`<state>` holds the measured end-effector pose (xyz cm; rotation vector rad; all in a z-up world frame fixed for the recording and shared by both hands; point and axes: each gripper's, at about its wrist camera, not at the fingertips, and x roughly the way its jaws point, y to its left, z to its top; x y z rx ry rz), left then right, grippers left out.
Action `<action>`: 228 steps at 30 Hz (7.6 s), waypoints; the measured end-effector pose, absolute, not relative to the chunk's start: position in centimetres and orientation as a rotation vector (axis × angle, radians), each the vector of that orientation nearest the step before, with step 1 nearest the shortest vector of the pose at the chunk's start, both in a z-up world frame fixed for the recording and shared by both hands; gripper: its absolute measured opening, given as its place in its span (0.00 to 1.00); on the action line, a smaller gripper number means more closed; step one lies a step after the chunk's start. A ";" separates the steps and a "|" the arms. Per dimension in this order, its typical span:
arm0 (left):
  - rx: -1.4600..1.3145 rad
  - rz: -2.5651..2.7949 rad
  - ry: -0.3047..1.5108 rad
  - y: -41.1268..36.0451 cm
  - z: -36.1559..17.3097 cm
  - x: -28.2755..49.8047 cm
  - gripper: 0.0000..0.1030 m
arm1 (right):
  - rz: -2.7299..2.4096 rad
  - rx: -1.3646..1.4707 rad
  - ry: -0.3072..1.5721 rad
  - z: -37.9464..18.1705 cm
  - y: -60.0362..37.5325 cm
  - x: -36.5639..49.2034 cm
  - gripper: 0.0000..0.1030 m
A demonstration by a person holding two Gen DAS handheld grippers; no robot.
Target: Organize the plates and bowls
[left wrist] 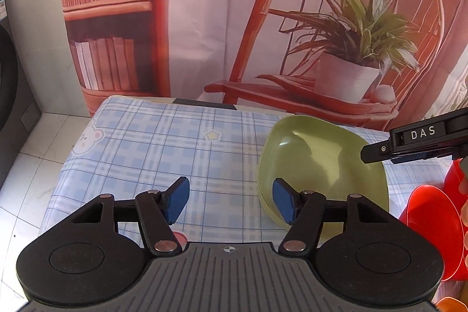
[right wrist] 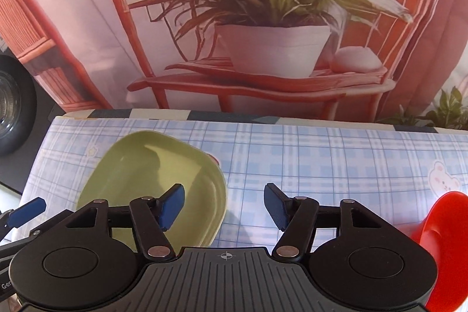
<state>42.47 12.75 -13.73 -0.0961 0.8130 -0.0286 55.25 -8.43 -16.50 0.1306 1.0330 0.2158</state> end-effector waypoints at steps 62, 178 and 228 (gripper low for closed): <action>-0.335 -0.063 0.816 17.2 -15.8 37.1 0.07 | 0.289 0.132 1.063 -16.9 -6.0 50.1 0.03; -0.095 -0.204 0.828 -1.7 -10.4 20.5 0.12 | 0.153 0.349 0.649 -15.9 -31.0 23.8 0.09; -0.106 -0.301 1.024 -14.7 -16.2 23.3 0.19 | 0.184 0.186 0.753 -20.3 -36.6 27.7 0.15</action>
